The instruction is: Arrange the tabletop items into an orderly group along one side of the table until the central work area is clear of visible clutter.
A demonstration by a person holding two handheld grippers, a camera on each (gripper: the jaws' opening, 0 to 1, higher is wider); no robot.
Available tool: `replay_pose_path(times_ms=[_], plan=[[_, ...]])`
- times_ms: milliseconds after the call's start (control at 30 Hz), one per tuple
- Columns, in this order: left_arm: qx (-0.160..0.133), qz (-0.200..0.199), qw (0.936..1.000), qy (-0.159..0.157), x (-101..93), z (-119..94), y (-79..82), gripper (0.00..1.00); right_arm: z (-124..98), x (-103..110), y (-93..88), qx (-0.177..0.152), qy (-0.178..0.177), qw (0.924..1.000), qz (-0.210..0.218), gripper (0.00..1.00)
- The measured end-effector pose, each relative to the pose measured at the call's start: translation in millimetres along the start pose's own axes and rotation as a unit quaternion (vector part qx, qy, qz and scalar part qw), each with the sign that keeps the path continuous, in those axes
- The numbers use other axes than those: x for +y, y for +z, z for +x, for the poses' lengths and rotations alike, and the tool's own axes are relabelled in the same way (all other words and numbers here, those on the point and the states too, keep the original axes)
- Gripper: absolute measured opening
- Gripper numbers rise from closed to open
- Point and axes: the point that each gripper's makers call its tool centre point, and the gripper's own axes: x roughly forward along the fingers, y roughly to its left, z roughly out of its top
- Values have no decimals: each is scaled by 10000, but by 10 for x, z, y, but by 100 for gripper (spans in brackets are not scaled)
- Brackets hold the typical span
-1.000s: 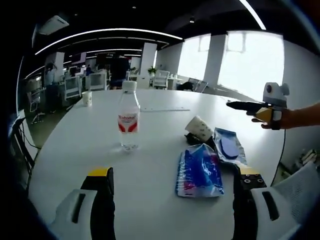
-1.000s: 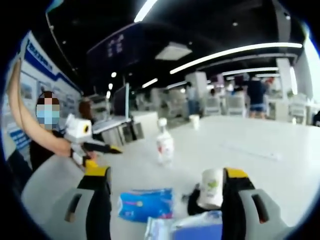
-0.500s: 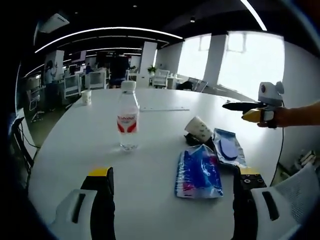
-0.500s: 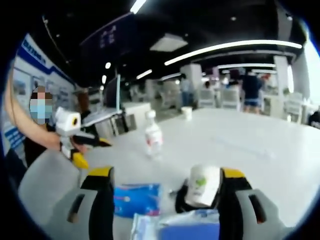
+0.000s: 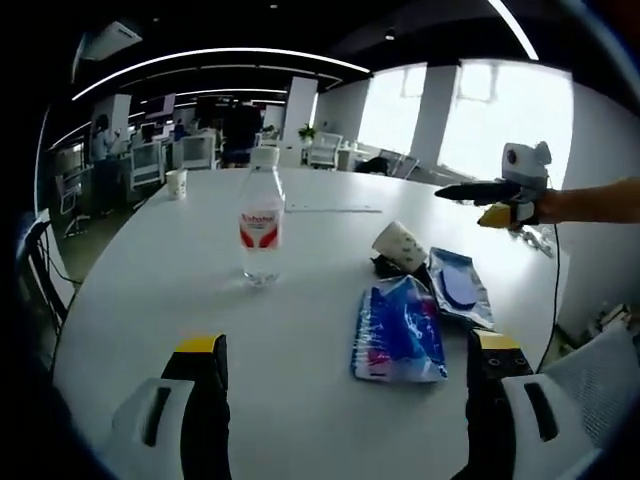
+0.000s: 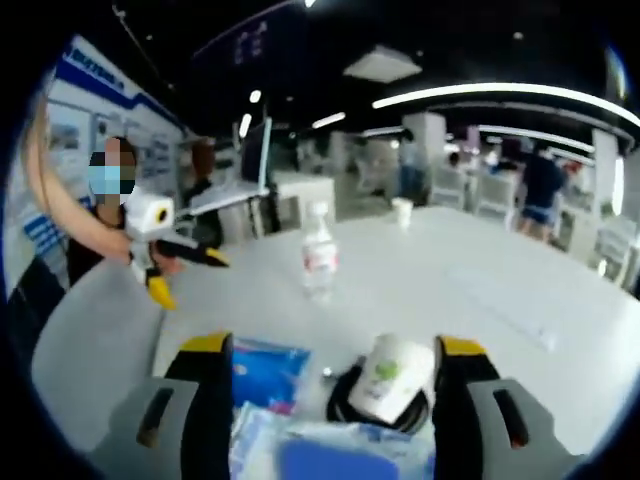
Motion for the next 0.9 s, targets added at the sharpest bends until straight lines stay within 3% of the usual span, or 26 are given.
replay_pose_path(times_ms=[367, 533, 700, 900], plan=[[94, -114, 9998, 129, 54, -102, -134, 100, 124, -276, 24, 311, 361, 9983, -346, 73], [121, -157, 9996, 183, 60, -121, -168, 100, 195, -364, 91, 223, 490, 9978, -381, 70], [143, -188, 9995, 225, 61, -145, -189, 100, 309, -451, 9, 450, 665, 9958, -449, 65], [230, -230, 9990, 322, 68, -167, -254, 100, 428, -541, 12, 501, 783, 9948, -421, 60]])
